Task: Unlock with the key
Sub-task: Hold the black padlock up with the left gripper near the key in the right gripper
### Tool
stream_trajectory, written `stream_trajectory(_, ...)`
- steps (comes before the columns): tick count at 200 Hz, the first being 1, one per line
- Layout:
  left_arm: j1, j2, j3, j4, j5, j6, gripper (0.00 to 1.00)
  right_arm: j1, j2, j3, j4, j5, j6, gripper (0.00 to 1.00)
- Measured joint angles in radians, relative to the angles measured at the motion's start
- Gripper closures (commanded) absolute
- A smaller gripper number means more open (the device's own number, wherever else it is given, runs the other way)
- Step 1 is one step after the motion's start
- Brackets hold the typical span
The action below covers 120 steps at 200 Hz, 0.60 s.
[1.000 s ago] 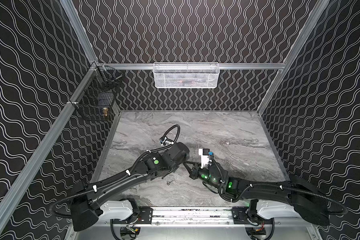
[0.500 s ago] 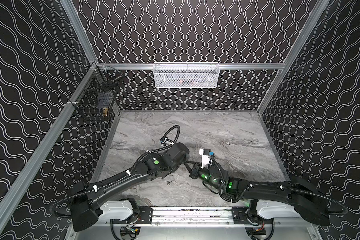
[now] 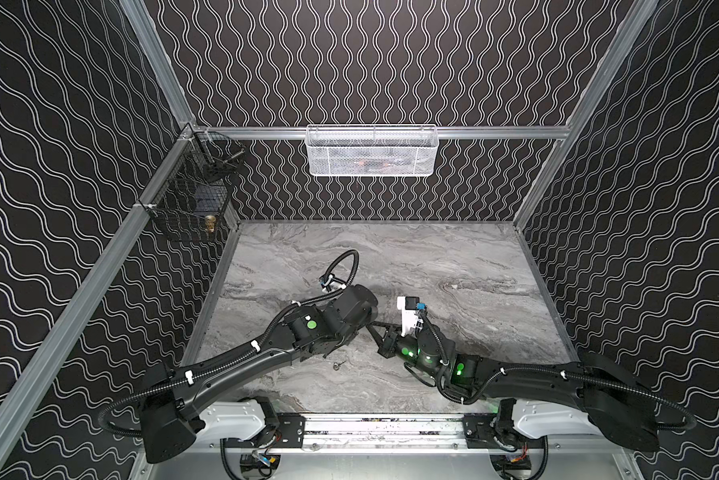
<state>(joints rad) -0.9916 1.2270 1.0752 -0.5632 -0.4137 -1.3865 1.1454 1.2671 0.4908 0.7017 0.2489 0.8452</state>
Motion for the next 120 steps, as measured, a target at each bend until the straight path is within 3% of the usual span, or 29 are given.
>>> stream_trajectory(120, 0.002, -0.006, -0.001, 0.011, -0.004, 0.007, 0.99, -0.002, -0.003, 0.015, -0.028, 0.005, -0.014, 1.0)
